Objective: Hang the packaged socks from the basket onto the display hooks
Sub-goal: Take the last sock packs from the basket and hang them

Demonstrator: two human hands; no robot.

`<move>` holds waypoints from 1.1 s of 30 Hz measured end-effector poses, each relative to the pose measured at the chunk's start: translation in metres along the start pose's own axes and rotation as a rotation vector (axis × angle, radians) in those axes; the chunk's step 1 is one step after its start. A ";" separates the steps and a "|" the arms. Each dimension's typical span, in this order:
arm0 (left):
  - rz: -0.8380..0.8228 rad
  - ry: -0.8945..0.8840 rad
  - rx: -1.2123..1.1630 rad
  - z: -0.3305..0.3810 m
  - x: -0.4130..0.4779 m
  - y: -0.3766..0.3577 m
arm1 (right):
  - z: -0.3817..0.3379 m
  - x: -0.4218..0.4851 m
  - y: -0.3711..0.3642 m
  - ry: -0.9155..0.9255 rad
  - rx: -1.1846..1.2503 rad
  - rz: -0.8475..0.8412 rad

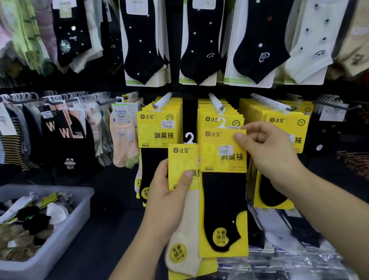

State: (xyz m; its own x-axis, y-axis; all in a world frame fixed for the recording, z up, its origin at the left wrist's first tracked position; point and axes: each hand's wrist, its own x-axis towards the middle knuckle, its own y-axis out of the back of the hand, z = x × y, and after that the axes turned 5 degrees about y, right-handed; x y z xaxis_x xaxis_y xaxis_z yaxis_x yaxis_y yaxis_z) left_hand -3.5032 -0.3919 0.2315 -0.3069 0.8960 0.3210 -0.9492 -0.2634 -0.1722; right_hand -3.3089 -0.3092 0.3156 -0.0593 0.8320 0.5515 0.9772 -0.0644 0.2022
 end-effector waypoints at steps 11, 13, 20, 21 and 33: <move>0.076 0.008 0.143 -0.003 0.002 0.008 | 0.004 0.023 -0.001 0.023 0.082 0.166; 0.078 0.008 0.153 -0.002 0.002 0.011 | 0.004 0.026 -0.005 0.047 0.062 0.174; 0.051 0.010 0.115 -0.001 0.000 0.010 | 0.013 0.029 -0.013 0.076 -0.066 0.209; 0.048 0.008 0.110 -0.001 0.000 0.010 | 0.016 0.028 -0.013 0.061 -0.070 0.221; -0.033 0.036 0.033 -0.005 -0.004 -0.014 | 0.017 -0.014 -0.001 -0.027 -0.075 0.011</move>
State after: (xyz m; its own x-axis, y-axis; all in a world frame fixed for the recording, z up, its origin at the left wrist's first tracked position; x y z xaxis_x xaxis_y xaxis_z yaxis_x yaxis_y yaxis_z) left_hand -3.4887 -0.3896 0.2282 -0.2734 0.9164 0.2922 -0.9607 -0.2447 -0.1313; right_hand -3.3055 -0.3117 0.2940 -0.0418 0.8458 0.5319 0.9598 -0.1140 0.2567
